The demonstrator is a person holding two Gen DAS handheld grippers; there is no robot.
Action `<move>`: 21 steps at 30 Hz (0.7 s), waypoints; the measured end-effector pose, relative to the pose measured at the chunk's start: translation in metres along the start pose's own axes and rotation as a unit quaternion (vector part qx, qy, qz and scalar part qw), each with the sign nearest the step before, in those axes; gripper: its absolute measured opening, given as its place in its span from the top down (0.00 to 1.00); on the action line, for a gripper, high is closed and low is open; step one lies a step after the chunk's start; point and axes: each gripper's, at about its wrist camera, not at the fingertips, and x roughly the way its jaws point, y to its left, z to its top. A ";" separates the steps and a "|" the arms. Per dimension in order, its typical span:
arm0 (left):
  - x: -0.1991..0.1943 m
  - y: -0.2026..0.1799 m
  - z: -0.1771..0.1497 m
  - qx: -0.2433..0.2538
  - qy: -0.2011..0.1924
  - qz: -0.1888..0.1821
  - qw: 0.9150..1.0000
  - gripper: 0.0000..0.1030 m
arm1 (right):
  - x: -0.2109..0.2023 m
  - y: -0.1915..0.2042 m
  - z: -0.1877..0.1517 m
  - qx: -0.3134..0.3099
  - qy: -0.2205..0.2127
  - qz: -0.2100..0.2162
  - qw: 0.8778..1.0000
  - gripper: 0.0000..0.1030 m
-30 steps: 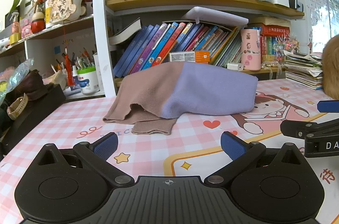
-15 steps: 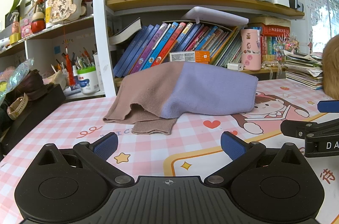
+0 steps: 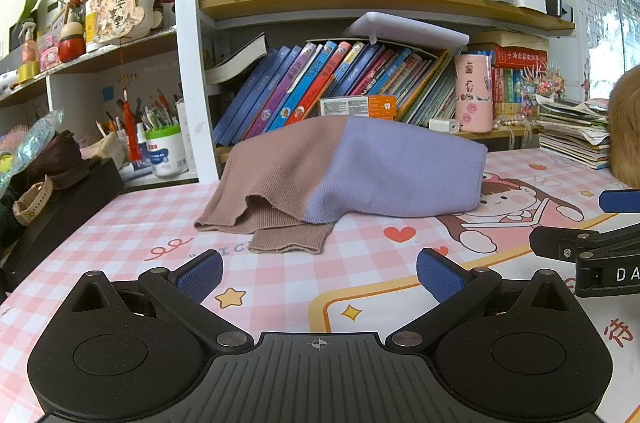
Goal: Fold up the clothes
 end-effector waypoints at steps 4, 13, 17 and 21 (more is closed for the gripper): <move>0.001 0.001 0.000 0.000 0.000 -0.001 1.000 0.00 | 0.000 0.000 0.000 0.000 0.000 0.000 1.000 0.00; 0.000 -0.002 0.000 0.007 -0.004 0.005 1.000 0.00 | 0.000 0.000 0.000 0.000 0.000 0.000 1.000 0.00; -0.001 -0.004 0.000 0.010 -0.007 0.008 1.000 0.00 | 0.000 0.000 0.000 0.000 0.000 0.000 1.000 0.00; -0.002 -0.005 0.000 0.014 -0.009 0.011 1.000 0.00 | 0.000 0.000 -0.001 -0.001 -0.004 -0.002 1.000 0.00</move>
